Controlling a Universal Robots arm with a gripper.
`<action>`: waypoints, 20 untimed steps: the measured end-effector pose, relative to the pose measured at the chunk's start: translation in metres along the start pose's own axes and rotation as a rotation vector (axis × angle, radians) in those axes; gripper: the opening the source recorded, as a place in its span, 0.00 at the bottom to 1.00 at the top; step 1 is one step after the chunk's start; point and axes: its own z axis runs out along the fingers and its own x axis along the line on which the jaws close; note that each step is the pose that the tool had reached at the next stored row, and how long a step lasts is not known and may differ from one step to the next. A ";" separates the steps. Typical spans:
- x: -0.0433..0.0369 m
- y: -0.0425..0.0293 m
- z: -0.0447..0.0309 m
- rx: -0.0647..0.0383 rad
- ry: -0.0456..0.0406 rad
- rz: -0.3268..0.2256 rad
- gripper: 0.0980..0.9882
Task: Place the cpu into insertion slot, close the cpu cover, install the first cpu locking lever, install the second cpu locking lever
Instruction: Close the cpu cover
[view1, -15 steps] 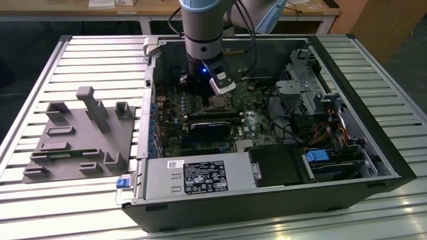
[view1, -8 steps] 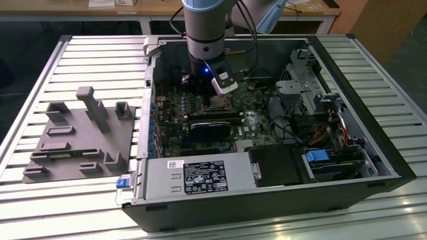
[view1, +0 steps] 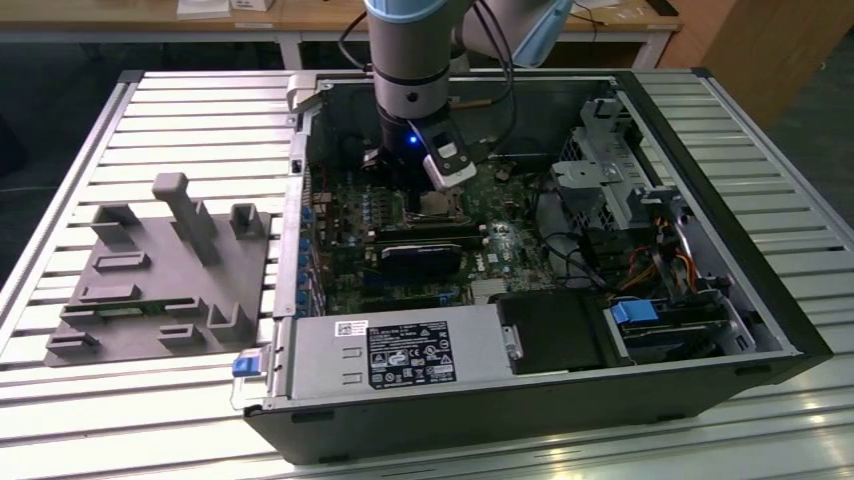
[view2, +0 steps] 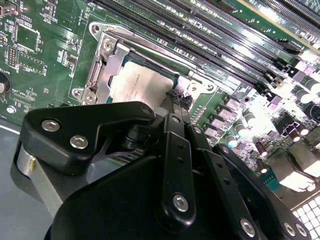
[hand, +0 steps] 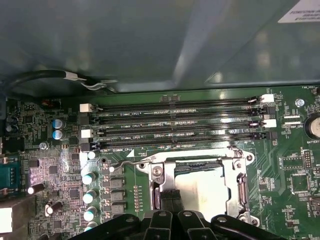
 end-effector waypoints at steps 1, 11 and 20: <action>0.0004 0.0002 -0.0001 0.000 -0.0001 -0.001 0.01; 0.0049 0.0035 0.0018 -0.001 -0.0046 -0.008 0.01; 0.0033 0.0042 0.0028 0.001 -0.0046 -0.008 0.01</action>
